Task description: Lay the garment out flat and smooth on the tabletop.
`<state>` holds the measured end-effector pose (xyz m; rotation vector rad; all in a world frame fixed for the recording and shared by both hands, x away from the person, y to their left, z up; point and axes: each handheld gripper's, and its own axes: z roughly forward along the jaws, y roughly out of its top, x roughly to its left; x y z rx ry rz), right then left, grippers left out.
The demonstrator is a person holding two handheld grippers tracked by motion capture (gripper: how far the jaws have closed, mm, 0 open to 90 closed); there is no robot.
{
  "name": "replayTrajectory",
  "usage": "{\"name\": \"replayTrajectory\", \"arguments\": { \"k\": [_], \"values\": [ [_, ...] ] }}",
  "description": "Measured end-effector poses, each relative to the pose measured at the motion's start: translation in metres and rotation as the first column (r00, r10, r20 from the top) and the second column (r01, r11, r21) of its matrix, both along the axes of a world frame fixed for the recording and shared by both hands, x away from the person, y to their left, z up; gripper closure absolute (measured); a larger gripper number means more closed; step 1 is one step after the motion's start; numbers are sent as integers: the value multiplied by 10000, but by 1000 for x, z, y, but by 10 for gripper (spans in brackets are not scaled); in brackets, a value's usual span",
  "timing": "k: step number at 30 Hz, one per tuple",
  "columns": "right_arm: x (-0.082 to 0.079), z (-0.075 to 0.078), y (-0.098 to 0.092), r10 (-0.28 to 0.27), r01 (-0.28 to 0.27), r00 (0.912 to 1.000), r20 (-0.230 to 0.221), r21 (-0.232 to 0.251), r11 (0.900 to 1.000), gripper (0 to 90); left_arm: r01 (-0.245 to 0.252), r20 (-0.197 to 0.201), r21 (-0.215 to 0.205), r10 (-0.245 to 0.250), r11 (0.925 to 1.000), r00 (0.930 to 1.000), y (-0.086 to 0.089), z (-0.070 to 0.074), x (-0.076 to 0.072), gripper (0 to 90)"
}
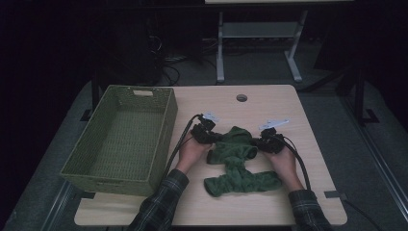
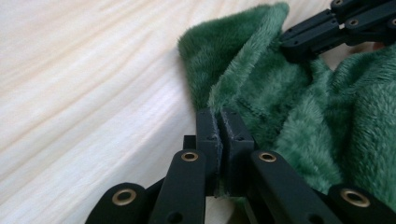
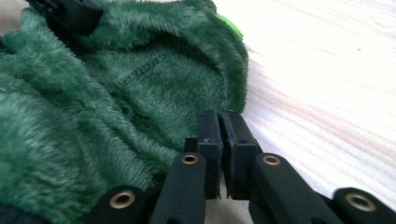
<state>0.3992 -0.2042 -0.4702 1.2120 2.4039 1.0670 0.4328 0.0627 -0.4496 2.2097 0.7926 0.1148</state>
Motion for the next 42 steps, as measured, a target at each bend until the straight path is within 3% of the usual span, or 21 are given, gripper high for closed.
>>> {"name": "replayTrajectory", "arguments": {
  "k": [3,4,5,8,11,13,14,21,25,26,31,32,34,42],
  "values": [
    [-2,4,-2,-91,90,9999,95,65,9999,873,-255,201,-210,259,9995,9995,8,4,-1,870],
    [-3,10,-6,-129,122,9989,445,160,9998,879,-414,287,-341,424,9986,9987,15,7,-1,873],
    [-3,10,-6,-129,122,9989,445,160,9998,879,-414,287,-341,424,9986,9987,15,7,-1,874],
    [-6,26,-20,-293,236,9958,863,655,9976,887,-669,312,-772,695,9948,9971,25,10,0,877],
    [-6,32,-25,-254,178,9953,930,813,9965,889,-699,481,-878,744,9937,9961,25,12,1,877],
    [-3,35,-26,-252,188,9951,959,669,9976,889,-734,701,-841,794,9938,9944,22,10,2,877],
    [1,35,-26,-293,249,9947,985,451,9987,890,-799,767,-848,865,9932,9933,19,7,3,877],
    [15,15,-29,-592,561,9958,696,452,9974,891,-1137,771,-781,1197,9904,9898,10,-9,18,877],
    [23,8,-30,-749,723,9944,744,378,9967,891,-1093,755,-452,1125,9930,9908,5,-18,28,875],
    [25,2,-30,-741,723,9952,644,286,9970,890,-1010,713,-190,1021,9947,9922,2,-22,30,869],
    [27,-6,-25,-592,602,9970,503,-178,9980,877,-1073,618,-111,1078,9942,9922,1,-25,30,823],
    [27,-6,-25,-592,602,9970,503,-178,9980,877,-1040,643,-63,1042,9946,9925,1,-24,31,823],
    [24,-1,-25,-630,641,9961,620,-163,9978,810,-1074,583,-339,1093,9936,9923,4,-16,29,723],
    [11,23,-33,-671,677,9924,1027,-21,9977,688,-811,703,-349,834,9961,9940,13,11,14,609]
  ]
}}
